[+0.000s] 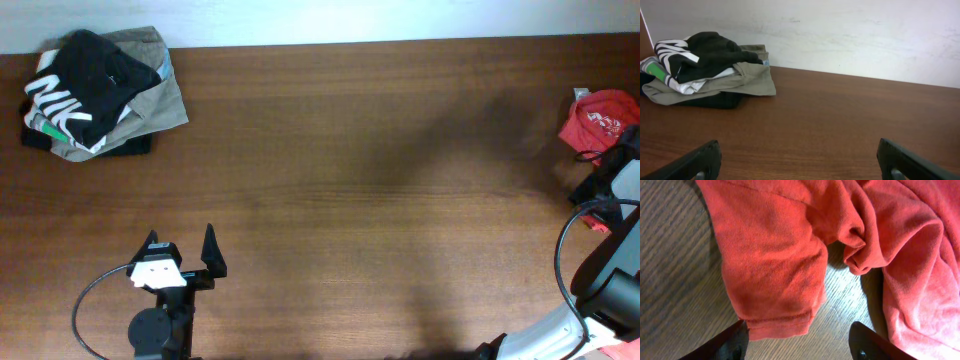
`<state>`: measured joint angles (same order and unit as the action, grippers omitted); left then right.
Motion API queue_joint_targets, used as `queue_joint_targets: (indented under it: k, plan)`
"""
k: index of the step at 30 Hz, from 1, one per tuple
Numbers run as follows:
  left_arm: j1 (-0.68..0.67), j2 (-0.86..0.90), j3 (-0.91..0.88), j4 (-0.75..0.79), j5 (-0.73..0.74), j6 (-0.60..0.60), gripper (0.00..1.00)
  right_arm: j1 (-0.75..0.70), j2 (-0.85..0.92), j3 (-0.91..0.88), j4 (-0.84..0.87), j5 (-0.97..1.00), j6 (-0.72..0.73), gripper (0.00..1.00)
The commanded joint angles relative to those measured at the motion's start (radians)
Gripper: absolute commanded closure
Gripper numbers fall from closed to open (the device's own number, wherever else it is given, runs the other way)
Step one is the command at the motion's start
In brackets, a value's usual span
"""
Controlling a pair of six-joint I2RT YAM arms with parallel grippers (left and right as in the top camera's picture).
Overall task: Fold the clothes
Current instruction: 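Reach the right gripper to the orange T-shirt and grasp it, then drag the orange T-shirt with the right gripper to table center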
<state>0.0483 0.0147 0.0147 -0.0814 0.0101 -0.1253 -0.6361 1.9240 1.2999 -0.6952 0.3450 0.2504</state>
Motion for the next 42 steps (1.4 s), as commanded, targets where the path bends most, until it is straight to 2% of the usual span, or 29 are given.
queue_joint_targets:
  k: [1,4,12,17,20,21,22,23,25,28,31,32,36,38,42]
  plan:
    - [0.005,-0.007,-0.006,-0.002,0.0,-0.005,0.01,0.001,0.026,0.011,-0.001,-0.013,0.0,0.33]
    - [0.005,-0.007,-0.006,-0.002,0.0,-0.005,0.01,0.001,0.031,0.011,0.003,-0.04,0.0,0.36]
    - [0.005,-0.007,-0.006,-0.002,0.0,-0.005,0.01,-0.052,0.053,0.01,0.027,-0.1,-0.011,0.37]
    - [0.005,-0.007,-0.006,-0.002,0.0,-0.005,0.01,-0.06,0.053,0.01,0.041,-0.103,-0.011,0.65]
    - [0.005,-0.007,-0.006,-0.002,0.0,-0.005,0.01,-0.06,0.053,0.01,0.048,-0.106,-0.011,0.76]
    - [0.005,-0.007,-0.006,-0.002,0.0,-0.005,0.01,-0.06,0.053,0.01,0.049,-0.106,-0.011,0.76]
    - [0.005,-0.007,-0.006,-0.002,0.0,-0.005,0.01,-0.06,0.053,0.01,0.049,-0.106,-0.011,0.59]
    - [0.005,-0.007,-0.006,-0.002,0.0,-0.005,0.01,-0.06,0.056,0.009,0.048,-0.106,-0.011,0.5]
    - [0.005,-0.007,-0.006,-0.002,0.0,-0.005,0.01,-0.06,0.065,0.006,0.048,-0.106,-0.01,0.5]
    - [0.005,-0.007,-0.006,-0.002,0.0,-0.005,0.01,-0.06,0.065,0.006,0.055,-0.106,-0.011,0.62]
    - [0.005,-0.007,-0.006,-0.002,0.0,-0.005,0.01,-0.06,0.065,0.006,0.056,-0.106,-0.011,0.84]
    - [0.005,-0.007,-0.006,-0.002,0.0,-0.005,0.01,-0.06,0.065,0.006,0.056,-0.106,-0.01,0.95]
    - [0.005,-0.007,-0.006,-0.002,0.0,-0.005,0.01,-0.06,0.047,0.035,0.04,-0.112,-0.01,0.96]
    - [0.005,-0.007,-0.006,-0.002,0.0,-0.005,0.01,-0.048,-0.014,0.107,-0.016,-0.165,-0.008,0.96]
    - [0.005,-0.007,-0.006,-0.002,0.0,-0.005,0.01,0.035,-0.152,0.224,-0.063,-0.455,-0.007,0.96]
